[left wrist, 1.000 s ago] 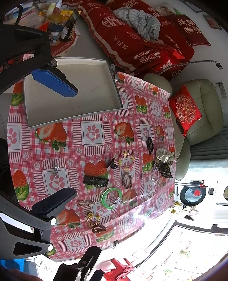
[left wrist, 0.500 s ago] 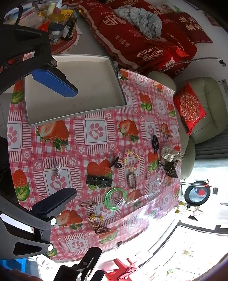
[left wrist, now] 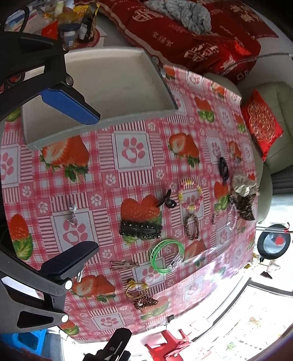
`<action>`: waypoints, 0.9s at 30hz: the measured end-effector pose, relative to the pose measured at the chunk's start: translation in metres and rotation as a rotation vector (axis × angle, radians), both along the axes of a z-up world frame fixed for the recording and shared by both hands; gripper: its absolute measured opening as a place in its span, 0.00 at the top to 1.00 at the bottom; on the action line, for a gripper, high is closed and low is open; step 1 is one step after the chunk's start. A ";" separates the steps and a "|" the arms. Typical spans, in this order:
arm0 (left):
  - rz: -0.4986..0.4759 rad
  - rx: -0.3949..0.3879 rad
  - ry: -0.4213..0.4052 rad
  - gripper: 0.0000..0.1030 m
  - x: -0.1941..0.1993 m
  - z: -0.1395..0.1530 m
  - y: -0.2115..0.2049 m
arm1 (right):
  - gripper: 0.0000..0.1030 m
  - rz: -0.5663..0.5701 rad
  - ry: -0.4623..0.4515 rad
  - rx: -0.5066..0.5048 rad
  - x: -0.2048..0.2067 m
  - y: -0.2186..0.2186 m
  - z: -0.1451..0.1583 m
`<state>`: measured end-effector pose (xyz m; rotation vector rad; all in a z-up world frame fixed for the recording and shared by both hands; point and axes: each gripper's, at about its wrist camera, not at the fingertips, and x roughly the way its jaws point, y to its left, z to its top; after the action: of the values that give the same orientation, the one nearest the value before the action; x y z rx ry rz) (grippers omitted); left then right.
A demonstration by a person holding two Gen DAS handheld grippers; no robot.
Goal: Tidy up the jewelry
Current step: 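Grasp the black beaded hair clip with the left gripper while the right grasps the brown coil hair tie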
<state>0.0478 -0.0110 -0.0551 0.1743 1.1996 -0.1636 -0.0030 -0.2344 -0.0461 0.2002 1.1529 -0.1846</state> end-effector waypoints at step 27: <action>-0.068 -0.033 0.096 0.13 0.082 -0.088 -0.067 | 0.11 -0.162 0.197 0.037 0.064 -0.102 -0.111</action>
<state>0.1296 -0.0777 -0.1427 0.1798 1.2860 -0.2538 0.0615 -0.3369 -0.1570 0.3140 1.3371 -0.3325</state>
